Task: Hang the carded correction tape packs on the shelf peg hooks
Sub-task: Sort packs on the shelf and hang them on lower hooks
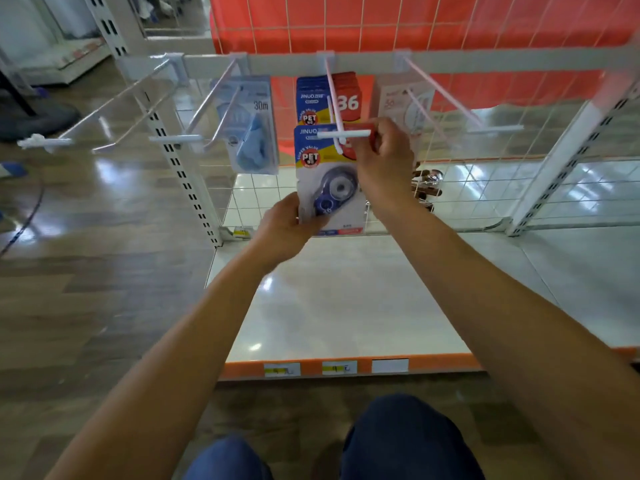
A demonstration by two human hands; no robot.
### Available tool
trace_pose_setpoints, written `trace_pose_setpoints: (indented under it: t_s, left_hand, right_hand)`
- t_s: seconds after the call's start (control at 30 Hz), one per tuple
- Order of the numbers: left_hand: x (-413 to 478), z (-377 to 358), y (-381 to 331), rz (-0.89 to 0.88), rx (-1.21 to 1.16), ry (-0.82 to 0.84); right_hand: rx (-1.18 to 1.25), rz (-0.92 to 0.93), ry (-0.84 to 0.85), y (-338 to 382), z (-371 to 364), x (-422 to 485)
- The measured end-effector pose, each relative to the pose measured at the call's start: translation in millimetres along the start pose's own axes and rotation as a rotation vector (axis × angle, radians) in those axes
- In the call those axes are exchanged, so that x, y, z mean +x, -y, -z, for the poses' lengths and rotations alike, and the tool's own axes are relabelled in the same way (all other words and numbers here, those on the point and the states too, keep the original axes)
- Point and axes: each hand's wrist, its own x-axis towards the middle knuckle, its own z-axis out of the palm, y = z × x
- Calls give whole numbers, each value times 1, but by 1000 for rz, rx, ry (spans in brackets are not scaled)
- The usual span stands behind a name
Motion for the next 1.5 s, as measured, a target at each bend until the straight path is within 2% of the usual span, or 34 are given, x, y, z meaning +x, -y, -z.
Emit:
trace_pose_setpoints:
  t_s: [0.13,0.23,0.33,0.53,0.63,0.77,0.97,1.1,1.4,1.5]
  left_hand:
    - [54,-1,-11,6,275,-47]
    - [80,-1,-16,-30,377,-75]
    - [90,-1,-21,1,498,-72]
    - [95,-6,-26,21,524,-64]
    - [86,-3,-23,94,475,-30]
    - [59,7,-33,227,555,105]
    - [0,37,-84,334,687,362]
    - [-35,70,-131,368,672,489]
    - [-77,163,-263,293,671,510]
    - [-81,185,-296,256,699,519]
  right_hand:
    - [-116,24,-64,-9,-22,46]
    - [-206,-26,-46,-17,-33,71]
    - [-193,-32,-41,-23,-41,85]
    - [-109,-46,-104,-35,-51,78]
    - [-131,-122,-115,-50,-51,60]
    - [-262,-282,15,-46,-33,19]
    - [-469,-559,358,22,14,-34]
    - [-534,-643,544,97,38,-51]
    - [-632,-640,675,255,89,-29]
    - [-621,-559,669,295,100,-14]
